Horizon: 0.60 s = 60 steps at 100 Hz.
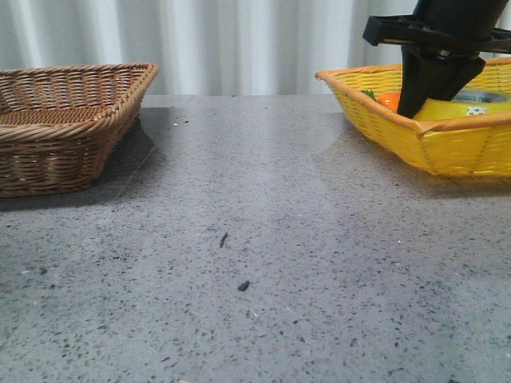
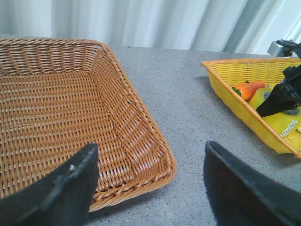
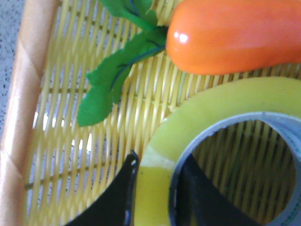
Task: Transfer tape with both arms
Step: 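Lift the tape roll out and set it on the table between baskets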
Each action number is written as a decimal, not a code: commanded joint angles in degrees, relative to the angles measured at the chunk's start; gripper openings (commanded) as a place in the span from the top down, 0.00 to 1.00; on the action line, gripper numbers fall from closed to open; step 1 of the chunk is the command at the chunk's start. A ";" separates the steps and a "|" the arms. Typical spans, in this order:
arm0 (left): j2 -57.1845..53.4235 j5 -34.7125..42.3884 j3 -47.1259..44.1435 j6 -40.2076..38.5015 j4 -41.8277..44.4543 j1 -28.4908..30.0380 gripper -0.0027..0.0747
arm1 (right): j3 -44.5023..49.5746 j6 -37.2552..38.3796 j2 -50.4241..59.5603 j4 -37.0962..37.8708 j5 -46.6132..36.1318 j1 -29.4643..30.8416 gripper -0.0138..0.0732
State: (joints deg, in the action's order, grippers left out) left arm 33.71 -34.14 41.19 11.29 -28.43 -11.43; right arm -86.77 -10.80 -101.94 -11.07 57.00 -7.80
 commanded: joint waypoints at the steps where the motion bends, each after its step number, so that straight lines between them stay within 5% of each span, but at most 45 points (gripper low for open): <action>1: 0.47 3.33 2.04 -0.53 -1.11 -0.57 0.39 | -1.34 -0.38 4.96 -0.06 -0.93 -0.10 0.90; 28: 0.47 3.33 2.04 -0.53 -1.11 -0.57 0.40 | -12.73 -0.38 14.05 -0.18 -4.29 -6.10 0.90; 60: 0.47 4.42 2.04 -0.53 -1.11 -0.57 0.40 | -22.06 -0.38 8.68 -0.98 -5.86 -18.86 0.90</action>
State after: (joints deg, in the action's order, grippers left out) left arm 33.71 -33.77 41.19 11.29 -28.43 -11.43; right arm -106.90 -10.80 -92.83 -11.82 55.42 -24.44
